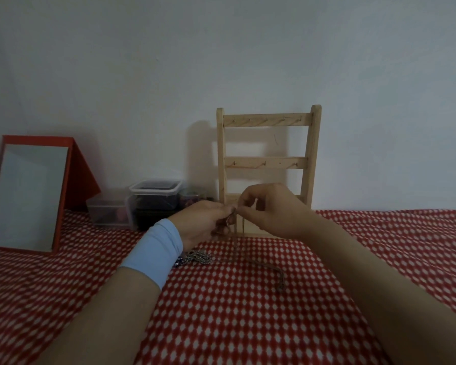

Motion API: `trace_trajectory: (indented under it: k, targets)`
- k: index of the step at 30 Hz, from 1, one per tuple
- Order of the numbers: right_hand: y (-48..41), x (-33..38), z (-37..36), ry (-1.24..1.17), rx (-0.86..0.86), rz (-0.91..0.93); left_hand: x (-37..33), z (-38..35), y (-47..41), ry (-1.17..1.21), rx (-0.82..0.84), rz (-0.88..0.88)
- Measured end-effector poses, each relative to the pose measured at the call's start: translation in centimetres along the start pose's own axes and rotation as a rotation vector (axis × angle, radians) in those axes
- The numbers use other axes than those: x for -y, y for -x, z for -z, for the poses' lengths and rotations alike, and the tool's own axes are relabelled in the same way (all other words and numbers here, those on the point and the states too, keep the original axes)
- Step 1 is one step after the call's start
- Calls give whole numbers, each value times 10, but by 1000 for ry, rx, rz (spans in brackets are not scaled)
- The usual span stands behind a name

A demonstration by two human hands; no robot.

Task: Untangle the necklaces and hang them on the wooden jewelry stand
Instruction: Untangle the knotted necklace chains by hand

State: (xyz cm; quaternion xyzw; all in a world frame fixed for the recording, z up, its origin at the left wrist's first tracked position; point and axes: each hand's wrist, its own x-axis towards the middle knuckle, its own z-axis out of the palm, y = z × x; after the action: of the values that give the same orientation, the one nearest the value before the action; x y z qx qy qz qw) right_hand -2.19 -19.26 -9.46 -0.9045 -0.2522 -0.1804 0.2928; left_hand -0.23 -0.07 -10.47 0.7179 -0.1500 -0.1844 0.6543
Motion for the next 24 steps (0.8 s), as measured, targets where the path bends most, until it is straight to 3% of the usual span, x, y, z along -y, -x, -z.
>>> trace_trajectory:
  k: [4, 12, 18, 24]
  targets:
    - [2, -2, -5, -265, 5, -166, 0, -2, -8, -362, -286, -216]
    - [5, -8, -10, -525, -45, -246, 8, -14, -4, -283, -333, -374]
    - [5, -16, -12, -458, -21, -253, 24, -10, -12, -315, -359, -423]
    - [7, -21, -19, -201, 1, -153, 40, -16, -19, -483, -471, -471]
